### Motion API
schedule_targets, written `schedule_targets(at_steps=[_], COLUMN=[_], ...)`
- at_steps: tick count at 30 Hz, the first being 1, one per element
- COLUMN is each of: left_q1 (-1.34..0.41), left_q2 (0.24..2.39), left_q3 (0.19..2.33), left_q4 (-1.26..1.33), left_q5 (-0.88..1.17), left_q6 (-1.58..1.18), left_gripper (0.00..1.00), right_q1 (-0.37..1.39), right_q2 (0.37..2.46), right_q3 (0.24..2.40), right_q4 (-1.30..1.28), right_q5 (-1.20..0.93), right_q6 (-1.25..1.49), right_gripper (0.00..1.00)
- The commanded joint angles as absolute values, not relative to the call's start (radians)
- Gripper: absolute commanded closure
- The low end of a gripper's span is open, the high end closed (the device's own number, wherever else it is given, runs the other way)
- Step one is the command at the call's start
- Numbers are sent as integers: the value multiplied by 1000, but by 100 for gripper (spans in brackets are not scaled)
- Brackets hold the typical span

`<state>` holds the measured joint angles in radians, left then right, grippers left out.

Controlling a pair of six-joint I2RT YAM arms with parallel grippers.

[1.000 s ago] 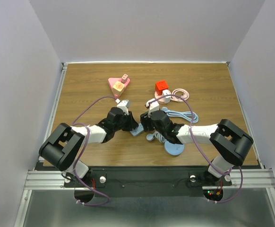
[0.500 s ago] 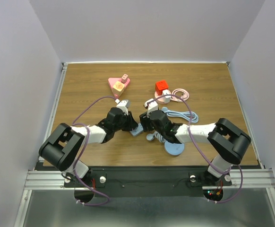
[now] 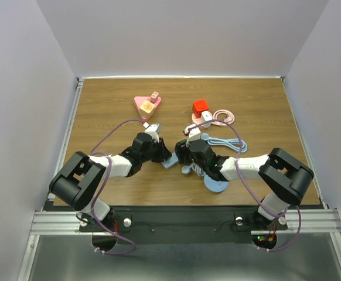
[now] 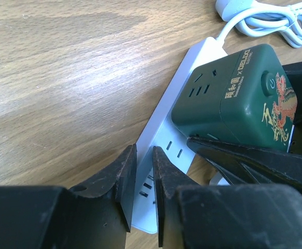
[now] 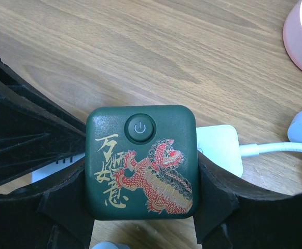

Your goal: Insert the plug

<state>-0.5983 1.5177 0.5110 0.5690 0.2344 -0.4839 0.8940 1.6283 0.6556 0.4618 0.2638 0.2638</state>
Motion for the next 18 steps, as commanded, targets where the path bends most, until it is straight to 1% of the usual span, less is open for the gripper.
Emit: schedule_targets(at_steps=[1, 8, 13, 18], left_q1=[-611, -611, -611, -611], left_q2=[1565, 1572, 1562, 1539], left_q3=[514, 505, 503, 494], left_q4=[485, 488, 491, 491], left_q5=[278, 279, 273, 272], left_q6=[-465, -462, -460, -459], left_gripper=[73, 73, 73, 73], right_q1=[974, 1029, 1084, 1085], right_q2=[1756, 1787, 1796, 1787], right_q3=[591, 565, 531, 541], right_q4=[124, 123, 123, 98], right_q5=[75, 66, 64, 42], right_q6=[399, 462, 560, 586], right_gripper=[100, 100, 100, 100])
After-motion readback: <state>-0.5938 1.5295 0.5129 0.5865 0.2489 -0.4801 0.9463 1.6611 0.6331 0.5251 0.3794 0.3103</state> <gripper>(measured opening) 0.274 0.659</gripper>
